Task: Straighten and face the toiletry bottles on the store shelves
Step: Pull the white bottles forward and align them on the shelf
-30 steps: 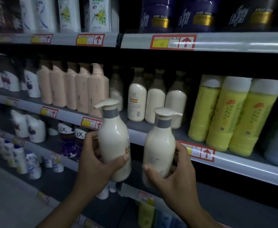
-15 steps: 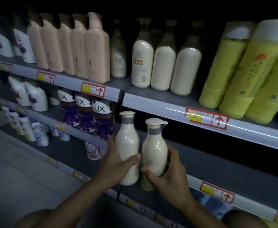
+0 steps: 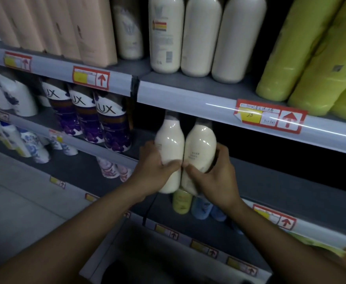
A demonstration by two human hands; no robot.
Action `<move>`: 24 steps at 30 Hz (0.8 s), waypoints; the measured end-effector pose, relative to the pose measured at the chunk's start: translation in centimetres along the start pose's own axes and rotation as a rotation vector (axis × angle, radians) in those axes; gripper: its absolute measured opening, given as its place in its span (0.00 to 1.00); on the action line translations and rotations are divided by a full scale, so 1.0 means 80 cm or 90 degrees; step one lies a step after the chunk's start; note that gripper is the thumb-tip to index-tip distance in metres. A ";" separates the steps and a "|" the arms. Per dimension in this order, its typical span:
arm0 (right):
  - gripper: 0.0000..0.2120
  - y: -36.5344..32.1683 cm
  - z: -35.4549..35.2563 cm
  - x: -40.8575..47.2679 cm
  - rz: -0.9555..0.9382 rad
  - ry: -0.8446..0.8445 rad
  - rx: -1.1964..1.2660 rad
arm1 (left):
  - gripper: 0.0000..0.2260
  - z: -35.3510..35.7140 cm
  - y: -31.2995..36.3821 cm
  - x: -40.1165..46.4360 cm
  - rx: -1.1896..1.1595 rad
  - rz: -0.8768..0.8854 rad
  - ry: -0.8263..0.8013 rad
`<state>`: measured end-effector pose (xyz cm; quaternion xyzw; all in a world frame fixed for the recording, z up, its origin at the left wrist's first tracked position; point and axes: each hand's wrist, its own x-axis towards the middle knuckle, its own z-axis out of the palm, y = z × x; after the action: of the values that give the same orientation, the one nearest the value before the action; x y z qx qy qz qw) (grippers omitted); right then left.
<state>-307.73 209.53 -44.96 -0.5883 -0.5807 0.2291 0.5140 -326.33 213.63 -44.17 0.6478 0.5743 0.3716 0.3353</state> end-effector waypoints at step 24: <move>0.40 0.063 0.004 0.040 0.061 0.051 -0.156 | 0.31 0.029 -0.033 0.073 0.020 0.086 -0.009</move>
<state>-305.04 213.56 -48.39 -0.6824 -0.5545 0.1571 0.4497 -325.28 219.72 -47.02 0.6928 0.5329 0.3795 0.3034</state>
